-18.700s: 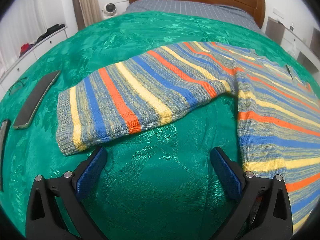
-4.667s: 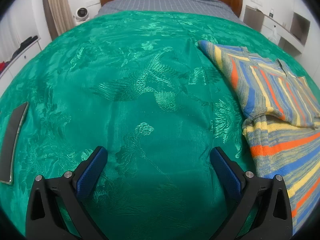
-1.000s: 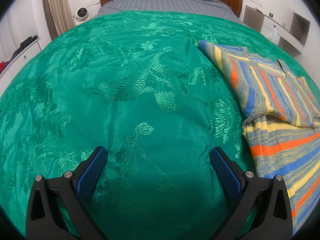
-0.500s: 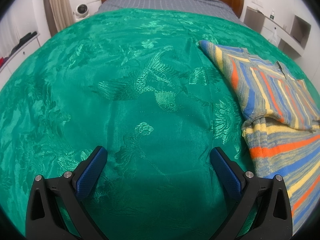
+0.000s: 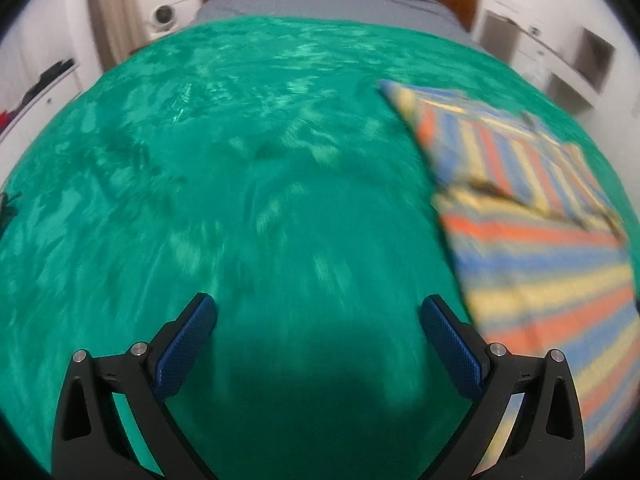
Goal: Fold small clothes
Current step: 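Move both tools toward the ribbed hem of the sweater, then close both tools on the grey ribbed hem of the striped sweater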
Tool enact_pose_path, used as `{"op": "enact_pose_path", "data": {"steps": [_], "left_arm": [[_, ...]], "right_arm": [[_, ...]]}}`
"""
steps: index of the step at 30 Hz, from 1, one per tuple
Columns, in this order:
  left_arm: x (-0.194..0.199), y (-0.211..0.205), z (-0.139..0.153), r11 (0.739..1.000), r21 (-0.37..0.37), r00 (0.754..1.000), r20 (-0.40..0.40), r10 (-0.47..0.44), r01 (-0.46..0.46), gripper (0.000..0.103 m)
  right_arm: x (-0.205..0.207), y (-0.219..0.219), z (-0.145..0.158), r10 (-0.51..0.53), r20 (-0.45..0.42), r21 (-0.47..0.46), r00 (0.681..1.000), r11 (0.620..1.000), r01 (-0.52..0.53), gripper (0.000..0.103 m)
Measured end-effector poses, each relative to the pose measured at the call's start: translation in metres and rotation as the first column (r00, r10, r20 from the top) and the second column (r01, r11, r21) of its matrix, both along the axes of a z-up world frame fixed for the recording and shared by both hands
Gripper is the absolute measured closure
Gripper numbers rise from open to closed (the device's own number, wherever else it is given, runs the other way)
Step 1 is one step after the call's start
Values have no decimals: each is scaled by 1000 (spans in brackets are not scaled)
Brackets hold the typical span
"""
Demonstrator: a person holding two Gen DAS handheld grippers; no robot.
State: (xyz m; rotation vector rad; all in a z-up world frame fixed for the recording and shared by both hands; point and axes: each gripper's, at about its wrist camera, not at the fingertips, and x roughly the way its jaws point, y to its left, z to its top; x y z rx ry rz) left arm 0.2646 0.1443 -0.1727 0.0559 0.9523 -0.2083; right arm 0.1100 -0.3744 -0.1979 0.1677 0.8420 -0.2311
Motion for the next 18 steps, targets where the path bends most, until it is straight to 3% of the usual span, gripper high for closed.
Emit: {"op": "enact_pose_path", "data": {"steps": [3, 6, 10, 13, 14, 16, 18], "left_arm": [[-57, 1, 17, 998, 21, 998, 22, -61, 61, 0], [-106, 0, 22, 994, 0, 994, 4, -110, 110, 0], [-152, -18, 0, 979, -74, 974, -116, -196, 189, 1], [-168, -38, -12, 972, -34, 963, -129, -236, 234, 3], [-170, -41, -15, 970, -24, 960, -135, -244, 243, 5], [-174, -49, -21, 967, -29, 954, -159, -254, 253, 24], [-176, -53, -22, 967, -19, 954, -160, -252, 252, 26]], "right_arm": [[7, 1, 12, 32, -95, 18, 995, 999, -30, 1], [-16, 16, 41, 94, -76, 117, 993, 989, -85, 1], [-62, 55, 54, 250, -105, 319, 963, 925, -205, 1], [-95, 82, 45, 334, -136, 410, 933, 876, -254, 1], [-104, 90, 40, 342, -152, 410, 927, 876, -256, 2], [-110, 94, 31, 325, -168, 393, 931, 888, -239, 7], [-109, 90, 21, 284, -174, 424, 943, 886, -188, 19]]}}
